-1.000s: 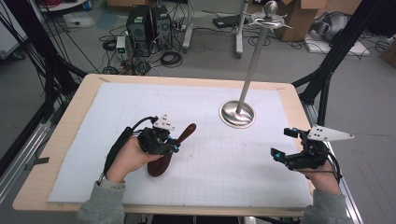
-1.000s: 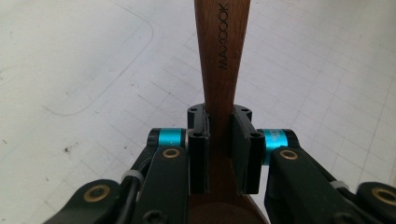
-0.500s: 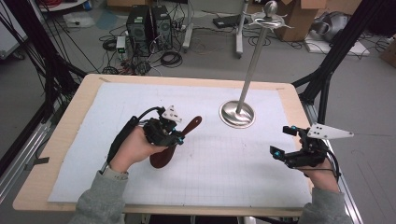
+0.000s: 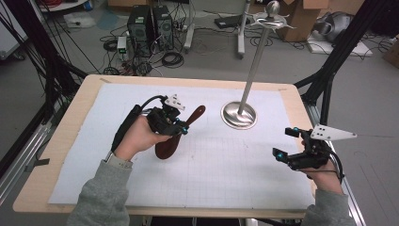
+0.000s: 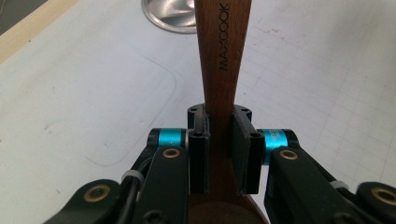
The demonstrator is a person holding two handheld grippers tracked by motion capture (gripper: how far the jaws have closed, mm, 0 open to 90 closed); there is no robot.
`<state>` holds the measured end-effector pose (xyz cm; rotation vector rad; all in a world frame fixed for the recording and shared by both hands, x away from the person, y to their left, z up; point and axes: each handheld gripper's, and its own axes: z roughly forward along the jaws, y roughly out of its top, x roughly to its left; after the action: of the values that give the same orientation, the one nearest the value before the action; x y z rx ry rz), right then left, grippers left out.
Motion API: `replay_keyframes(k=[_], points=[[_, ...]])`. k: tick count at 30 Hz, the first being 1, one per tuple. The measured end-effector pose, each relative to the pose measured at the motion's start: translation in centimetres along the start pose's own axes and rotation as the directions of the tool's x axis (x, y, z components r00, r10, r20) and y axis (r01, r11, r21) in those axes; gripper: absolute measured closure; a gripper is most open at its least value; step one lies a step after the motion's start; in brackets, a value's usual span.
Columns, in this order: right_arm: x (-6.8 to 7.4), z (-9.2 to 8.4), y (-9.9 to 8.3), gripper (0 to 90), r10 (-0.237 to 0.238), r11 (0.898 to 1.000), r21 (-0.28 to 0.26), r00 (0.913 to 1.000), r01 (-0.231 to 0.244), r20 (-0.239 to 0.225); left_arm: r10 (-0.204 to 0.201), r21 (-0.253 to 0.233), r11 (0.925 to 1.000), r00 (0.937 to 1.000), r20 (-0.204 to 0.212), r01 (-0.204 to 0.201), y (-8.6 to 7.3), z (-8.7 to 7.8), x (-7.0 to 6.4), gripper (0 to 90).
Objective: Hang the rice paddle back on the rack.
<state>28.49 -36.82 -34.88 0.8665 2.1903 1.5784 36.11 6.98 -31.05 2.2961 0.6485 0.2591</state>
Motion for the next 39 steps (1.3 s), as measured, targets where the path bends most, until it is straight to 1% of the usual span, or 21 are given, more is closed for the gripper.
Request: replay_keyframes(k=[3,4,5,6,7,8,11,13,14,15,18,19,21,22,25,28,29,31,35,37,39], points=[[-0.1,-0.1,0.0,0.4,0.004,1.000,-0.003,1.0000,-0.004,-0.001,-0.007,-0.011,0.9999,1.0000,0.006,0.007,0.5,-0.1,0.5,77.9],[-0.1,-0.1,0.0,0.4,0.006,1.000,-0.002,1.0000,-0.006,-0.001,-0.014,-0.005,0.9999,0.9998,0.014,0.014,0.7,-0.1,0.6,77.9],[-0.1,-0.1,0.0,0.4,0.006,1.000,-0.004,1.0000,-0.006,-0.001,-0.018,-0.003,0.9998,0.9998,0.012,0.018,1.0,-0.1,0.7,77.9],[-0.1,-0.1,0.0,0.4,0.008,1.000,-0.004,1.0000,-0.008,-0.001,-0.026,-0.005,0.9997,0.9996,0.008,0.026,1.2,0.0,0.8,77.9],[-0.2,-0.1,0.0,0.4,0.002,1.000,-0.004,1.0000,-0.002,0.000,-0.024,-0.007,0.9997,0.9996,0.012,0.024,1.5,0.0,1.0,77.9],[-0.2,-0.1,0.0,0.4,0.008,1.000,-0.003,1.0000,-0.008,-0.002,-0.029,-0.016,0.9995,0.9995,0.015,0.029,1.7,0.0,1.0,77.9],[-0.3,0.0,-0.2,0.4,0.013,1.000,0.003,0.9999,-0.013,-0.006,-0.020,-0.022,0.9995,0.9994,0.029,0.021,2.4,0.0,1.1,77.9],[-0.6,0.0,-0.3,0.4,0.013,1.000,0.000,0.9999,-0.013,-0.005,-0.016,-0.023,0.9996,0.9995,0.027,0.017,2.7,0.0,1.1,77.9],[-0.6,0.0,-0.4,0.4,0.022,1.000,0.001,0.9998,-0.022,-0.004,-0.015,-0.028,0.9995,0.9995,0.028,0.016,2.9,0.0,1.1,77.9],[-0.7,0.0,-0.4,0.4,0.018,1.000,0.000,0.9998,-0.018,-0.005,-0.015,-0.032,0.9994,0.9992,0.038,0.016,3.3,0.0,1.2,77.9],[-0.7,0.0,-0.4,0.4,0.022,1.000,0.000,0.9997,-0.022,-0.003,-0.012,-0.037,0.9992,0.9991,0.041,0.013,3.7,-0.1,1.3,77.9],[-0.7,0.0,-0.4,0.4,0.025,1.000,0.000,0.9997,-0.025,-0.007,-0.017,-0.050,0.9985,0.9983,0.055,0.020,4.1,-0.1,1.4,77.9],[-0.6,0.0,-0.4,0.4,0.023,1.000,-0.003,0.9997,-0.023,-0.009,-0.006,-0.055,0.9984,0.9986,0.052,0.008,4.6,-0.2,1.4,77.9],[-0.6,0.0,-0.4,0.4,0.022,1.000,-0.002,0.9997,-0.022,-0.008,-0.010,-0.058,0.9983,0.9983,0.057,0.013,4.9,-0.2,1.5,77.9],[-0.6,0.0,-0.4,0.4,0.023,1.000,0.000,0.9997,-0.023,-0.008,-0.001,-0.068,0.9977,0.9981,0.062,0.005,5.6,-0.3,1.6,77.9],[-0.7,-0.1,-0.4,0.4,0.022,1.000,-0.002,0.9997,-0.022,-0.008,-0.005,-0.076,0.9971,0.9975,0.071,0.010,6.1,-0.3,1.8,77.8],[-0.7,-0.1,-0.4,0.4,0.022,1.000,-0.002,0.9997,-0.022,-0.008,-0.012,-0.078,0.9968,0.9971,0.075,0.018,6.3,-0.4,1.9,77.8],[-0.7,-0.1,-0.4,0.4,0.027,1.000,-0.005,0.9996,-0.027,-0.003,-0.028,-0.078,0.9964,0.9978,0.060,0.033,6.9,-0.4,2.2,77.9],[-0.8,-0.1,-0.4,0.4,0.022,1.000,-0.003,0.9997,-0.022,-0.004,-0.026,-0.087,0.9957,0.9980,0.058,0.031,7.5,-0.5,2.4,77.9],[-0.8,0.0,-0.4,0.4,0.024,1.000,-0.004,0.9997,-0.024,-0.004,-0.022,-0.092,0.9954,0.9986,0.048,0.027,7.9,-0.5,2.4,77.9],[-0.7,0.2,-0.4,0.4,0.029,1.000,0.000,0.9996,-0.029,-0.006,-0.022,-0.095,0.9951,0.9985,0.050,0.026,8.2,-0.5,2.4,77.9]])
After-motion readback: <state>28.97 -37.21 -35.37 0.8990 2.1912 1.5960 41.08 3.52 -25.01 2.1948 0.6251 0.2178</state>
